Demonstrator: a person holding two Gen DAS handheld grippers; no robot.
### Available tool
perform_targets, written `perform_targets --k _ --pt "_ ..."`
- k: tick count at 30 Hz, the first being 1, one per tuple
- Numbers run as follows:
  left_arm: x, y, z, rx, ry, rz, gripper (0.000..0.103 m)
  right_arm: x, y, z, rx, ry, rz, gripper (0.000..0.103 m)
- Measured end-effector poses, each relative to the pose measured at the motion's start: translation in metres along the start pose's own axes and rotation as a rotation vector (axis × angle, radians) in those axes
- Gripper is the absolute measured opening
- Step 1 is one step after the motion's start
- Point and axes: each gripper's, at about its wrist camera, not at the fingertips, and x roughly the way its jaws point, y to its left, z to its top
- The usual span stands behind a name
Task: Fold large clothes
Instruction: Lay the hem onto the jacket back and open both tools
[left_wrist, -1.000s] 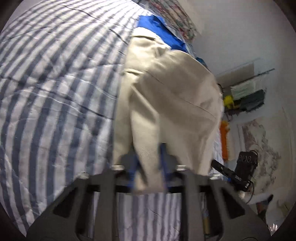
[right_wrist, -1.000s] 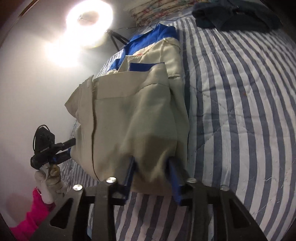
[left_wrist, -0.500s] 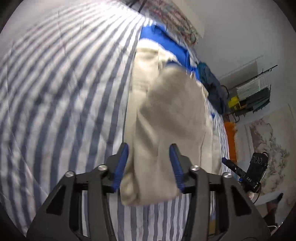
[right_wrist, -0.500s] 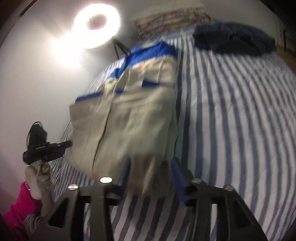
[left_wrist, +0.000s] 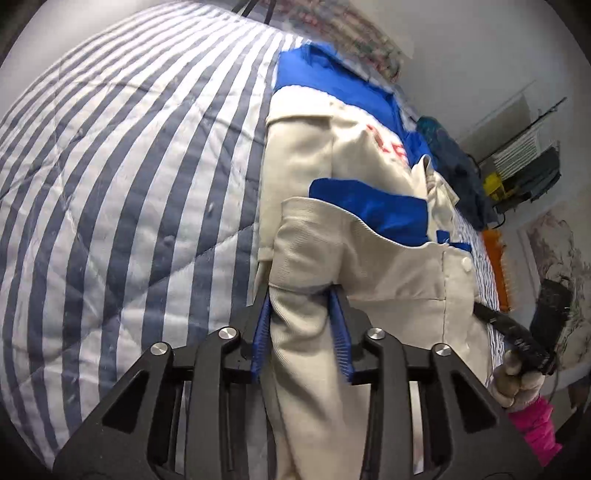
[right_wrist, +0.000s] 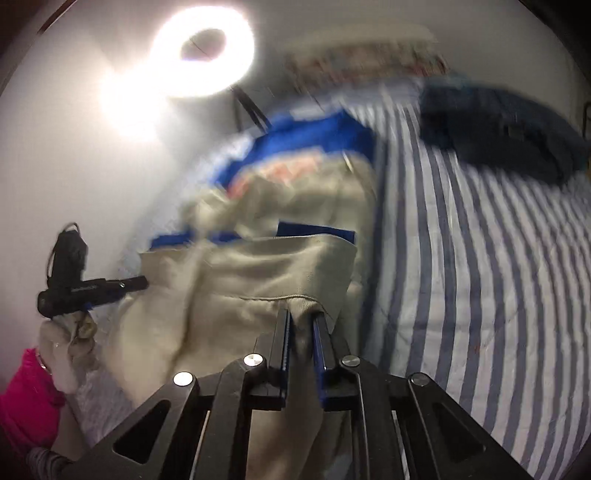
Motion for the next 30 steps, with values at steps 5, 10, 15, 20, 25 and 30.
perform_targets --k 5,10,15,20,25,30 --pt "-0.031 -0.008 -0.004 0.044 -0.053 0.083 0.042 -0.004 -0.006 0.0 0.025 0.018 -0.037 0.034" --pt "-0.084 -0.022 0.01 0.116 -0.167 0.123 0.042 -0.057 -0.009 0.004 0.029 -0.108 -0.008 0.034" --pt "-0.107 -0.03 0.055 0.117 -0.207 0.128 0.042 -0.097 -0.003 0.037 -0.003 -0.219 0.018 0.041" --pt "-0.115 -0.04 0.088 0.13 -0.216 0.107 0.042 -0.115 0.003 0.071 -0.033 -0.27 0.01 0.052" --pt "-0.096 -0.06 0.067 0.179 -0.204 0.083 0.042 -0.102 0.014 0.07 -0.057 -0.243 0.043 0.043" --pt "-0.055 -0.085 0.022 0.304 -0.161 0.161 0.042 -0.057 0.04 0.05 -0.146 -0.183 0.007 0.041"
